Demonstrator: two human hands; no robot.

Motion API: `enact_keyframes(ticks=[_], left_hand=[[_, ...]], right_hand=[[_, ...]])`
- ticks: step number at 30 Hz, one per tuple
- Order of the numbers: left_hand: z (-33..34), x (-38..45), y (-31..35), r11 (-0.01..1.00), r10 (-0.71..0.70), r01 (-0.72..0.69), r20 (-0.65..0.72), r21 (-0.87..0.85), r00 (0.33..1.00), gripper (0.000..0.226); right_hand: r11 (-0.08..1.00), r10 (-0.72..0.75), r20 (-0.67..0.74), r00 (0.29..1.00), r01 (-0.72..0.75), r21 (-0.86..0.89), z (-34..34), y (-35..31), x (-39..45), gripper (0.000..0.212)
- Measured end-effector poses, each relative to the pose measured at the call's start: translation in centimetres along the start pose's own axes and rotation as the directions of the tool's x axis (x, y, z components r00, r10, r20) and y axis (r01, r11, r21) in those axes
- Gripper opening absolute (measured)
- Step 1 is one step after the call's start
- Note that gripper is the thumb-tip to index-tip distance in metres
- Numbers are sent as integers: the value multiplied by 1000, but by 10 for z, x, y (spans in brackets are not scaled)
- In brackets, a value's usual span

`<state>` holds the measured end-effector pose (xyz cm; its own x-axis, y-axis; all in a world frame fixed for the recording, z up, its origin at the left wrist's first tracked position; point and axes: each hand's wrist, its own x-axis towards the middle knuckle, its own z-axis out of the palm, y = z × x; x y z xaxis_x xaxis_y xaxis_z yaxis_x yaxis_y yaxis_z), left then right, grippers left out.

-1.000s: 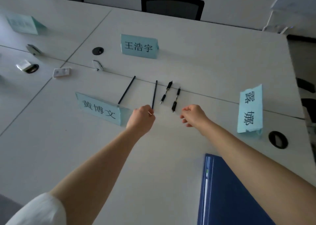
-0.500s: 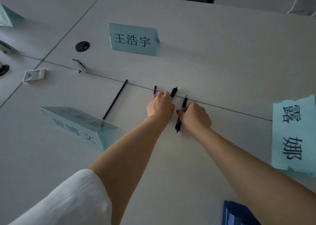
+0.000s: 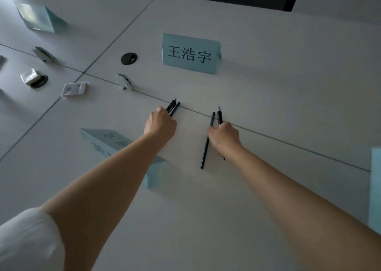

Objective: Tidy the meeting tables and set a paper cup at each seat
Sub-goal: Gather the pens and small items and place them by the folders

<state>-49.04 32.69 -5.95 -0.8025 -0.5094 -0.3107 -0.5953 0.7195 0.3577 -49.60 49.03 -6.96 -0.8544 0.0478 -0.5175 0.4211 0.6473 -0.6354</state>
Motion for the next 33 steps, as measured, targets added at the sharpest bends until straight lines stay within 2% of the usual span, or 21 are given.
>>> enact_keyframes(ticks=[4, 9, 11, 13, 16, 19, 21, 23, 28, 32, 33], left_hand=[[-1, 17, -21, 994, -36, 36, -2, 99, 999, 22], [5, 18, -17, 986, 50, -48, -8, 161, 999, 21], [0, 9, -13, 988, 72, -69, -13, 141, 997, 22], [-9, -3, -4, 993, 97, -95, -26, 76, 995, 24], [-32, -35, 10, 978, 189, -186, 19, -97, 982, 27], [-46, -71, 18, 936, 242, -217, 56, -278, 969, 25], [-59, -101, -1, 870, 256, -189, 90, -456, 962, 24], [-69, -129, -18, 751, 233, -97, 125, -653, 964, 23], [-112, -238, -134, 533, 180, 24, 141, -846, 974, 25], [-135, -317, -230, 427, 83, 99, 148, -899, 986, 26], [-150, -345, -271, 420, 53, 115, 151, -900, 987, 28]], right_hand=[[963, -62, -52, 997, 46, -265, 14, 1, 7, 36], [907, -110, -84, 990, 65, -416, 18, 5, 3, 34], [925, -103, -64, 993, 71, -372, 14, 3, -5, 29], [965, -103, -34, 994, 92, -247, 8, 2, -18, 22], [989, -144, 16, 989, 143, 30, 2, 8, -52, 23], [974, -145, 39, 989, 136, 184, -1, 26, -88, 24], [971, -148, 60, 987, 133, 200, 2, 32, -125, 26], [969, -114, 87, 990, 92, 231, 8, 45, -154, 25], [971, -77, 162, 984, 36, 238, 50, 63, -277, 18], [971, -89, 187, 978, 43, 236, 84, 58, -359, 13], [966, -95, 195, 976, 43, 254, 105, 51, -397, 13]])
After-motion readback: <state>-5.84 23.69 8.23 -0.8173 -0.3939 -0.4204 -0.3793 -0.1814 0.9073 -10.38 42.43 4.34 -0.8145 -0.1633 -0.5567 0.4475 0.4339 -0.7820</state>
